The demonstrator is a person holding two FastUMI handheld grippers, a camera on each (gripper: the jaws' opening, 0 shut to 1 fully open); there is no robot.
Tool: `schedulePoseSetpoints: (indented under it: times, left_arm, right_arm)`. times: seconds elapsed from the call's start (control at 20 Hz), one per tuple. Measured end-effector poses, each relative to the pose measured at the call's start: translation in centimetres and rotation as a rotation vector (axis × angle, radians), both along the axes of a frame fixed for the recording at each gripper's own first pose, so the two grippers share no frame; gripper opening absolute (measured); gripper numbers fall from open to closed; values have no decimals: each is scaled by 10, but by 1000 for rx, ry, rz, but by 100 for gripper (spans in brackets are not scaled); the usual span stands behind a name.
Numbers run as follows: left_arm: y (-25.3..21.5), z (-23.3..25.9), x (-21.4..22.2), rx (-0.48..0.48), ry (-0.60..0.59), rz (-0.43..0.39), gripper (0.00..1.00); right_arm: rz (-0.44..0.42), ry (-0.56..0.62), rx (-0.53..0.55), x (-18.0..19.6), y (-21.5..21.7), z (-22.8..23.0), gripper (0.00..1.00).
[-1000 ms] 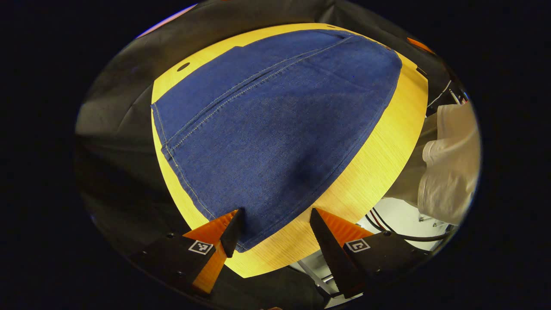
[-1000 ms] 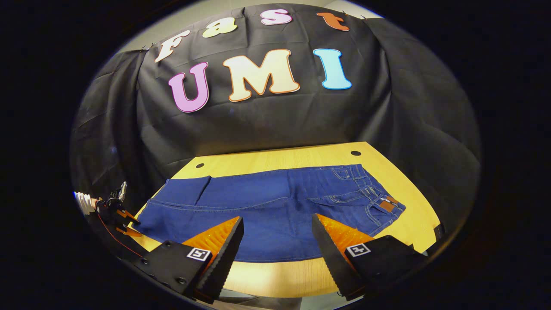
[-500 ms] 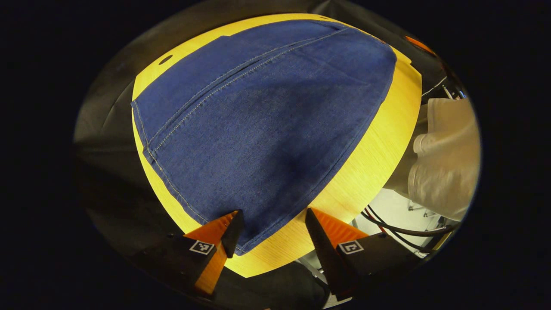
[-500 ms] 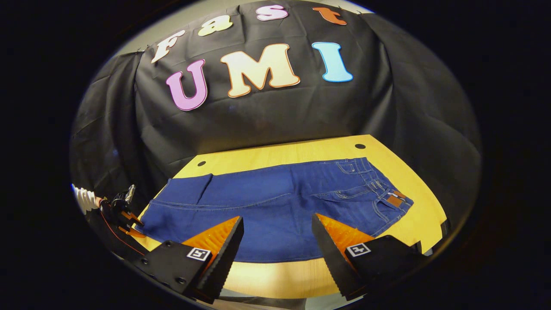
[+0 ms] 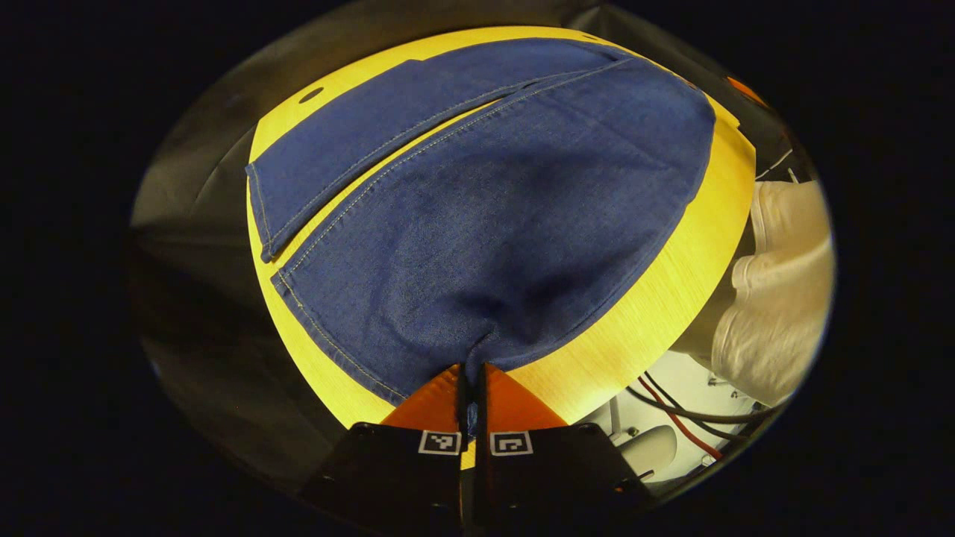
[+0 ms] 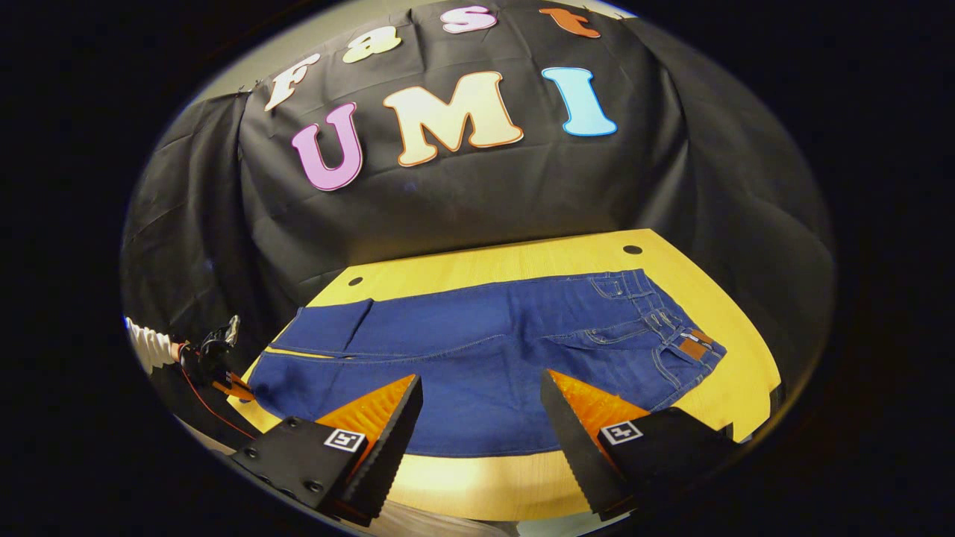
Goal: Grasp the waist and the cuffs of the jeans and fold them to make the two legs overlap; first hold the waist and fold one-third of the jeans toward the cuffs, then hold the cuffs and fold the remaining one-third in the same direction to finish folding.
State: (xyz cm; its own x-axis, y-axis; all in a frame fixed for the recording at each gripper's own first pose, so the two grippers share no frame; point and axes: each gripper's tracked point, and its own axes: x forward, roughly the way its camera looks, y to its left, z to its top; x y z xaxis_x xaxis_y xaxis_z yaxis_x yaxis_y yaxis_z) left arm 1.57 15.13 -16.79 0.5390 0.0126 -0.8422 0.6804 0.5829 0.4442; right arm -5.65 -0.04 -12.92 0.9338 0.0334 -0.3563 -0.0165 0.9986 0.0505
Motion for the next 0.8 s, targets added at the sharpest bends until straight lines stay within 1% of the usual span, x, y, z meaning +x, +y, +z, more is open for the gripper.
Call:
schedulePoseSetpoints:
  times: [0.1, 0.2, 0.35, 0.55, 0.65, 0.8]
  left_arm:
    - [1, -1, 0, 6, -2, 34, 0]
    - [-1, 1, 1, 16, -8, 41, 0]
    - [0, 0, 1, -4, -24, 84, 0]
    - [-1, 0, 1, -3, -34, 109, 0]
    - [-1, 0, 1, 10, -35, 114, 0]
    - [-1, -1, 3, 41, -26, 112, 0]
  right_arm:
    - [10, 20, -20, 2, -13, -3, 98]
    - [18, 52, -52, 4, -30, -8, 98]
    - [46, 123, -114, 7, -59, -24, 98]
    - [155, 264, -260, 9, -93, -58, 98]
    - [219, 326, -330, 11, -106, -70, 99]
    - [289, 446, -421, 10, -135, -93, 100]
